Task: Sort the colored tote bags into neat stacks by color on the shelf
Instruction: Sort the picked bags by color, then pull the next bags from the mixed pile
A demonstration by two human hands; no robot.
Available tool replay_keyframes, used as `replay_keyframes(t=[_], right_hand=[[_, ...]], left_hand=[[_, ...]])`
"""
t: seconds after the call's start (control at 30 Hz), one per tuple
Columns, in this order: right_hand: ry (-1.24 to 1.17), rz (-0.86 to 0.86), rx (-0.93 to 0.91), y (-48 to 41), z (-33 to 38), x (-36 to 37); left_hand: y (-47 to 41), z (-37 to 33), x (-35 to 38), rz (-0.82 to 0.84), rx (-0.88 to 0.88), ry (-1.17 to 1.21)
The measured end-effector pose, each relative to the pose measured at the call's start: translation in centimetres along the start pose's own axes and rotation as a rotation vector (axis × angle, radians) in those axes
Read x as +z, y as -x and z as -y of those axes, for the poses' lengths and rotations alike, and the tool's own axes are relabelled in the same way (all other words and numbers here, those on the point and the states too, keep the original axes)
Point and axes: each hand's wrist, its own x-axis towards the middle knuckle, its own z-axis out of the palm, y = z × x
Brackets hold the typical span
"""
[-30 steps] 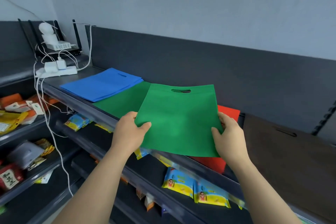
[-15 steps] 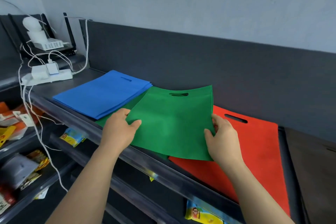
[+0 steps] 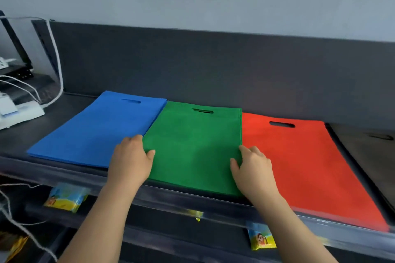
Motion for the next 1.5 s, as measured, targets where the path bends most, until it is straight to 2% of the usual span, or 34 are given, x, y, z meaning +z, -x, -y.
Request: replay_keyframes(t=[0.13, 0.3, 0.53, 0.8, 0.93, 1.5], right_hand=[[0.105, -0.032, 0.025, 0.6, 0.8, 0.3], [0.043, -0.154, -0.016, 1.6, -0.1, -0.9], [0.031, -0.211, 0.070, 4.3, -4.0, -3.4], [0.047, -0.282, 0.258, 8.8, -11.8, -8.0], [0.076, -0.290, 0.365, 11.6, -17.0, -10.9], [0.163, -0.325, 0.544, 20.0, -41.8, -23.5]], left_hand=[[-0.2, 0.6, -0.1, 0.005, 0.079, -0.079], [0.8, -1.1, 0.0, -0.079, 0.302, 0.020], [3.6, -7.0, 1.8, 0.001, 0.623, 0.149], [8.1, -15.8, 4.5, 0.040, 0.857, 0.207], [11.6, -21.2, 6.0, 0.066, 0.930, 0.225], [27.5, -44.7, 12.8, 0.171, 1.049, 0.282]])
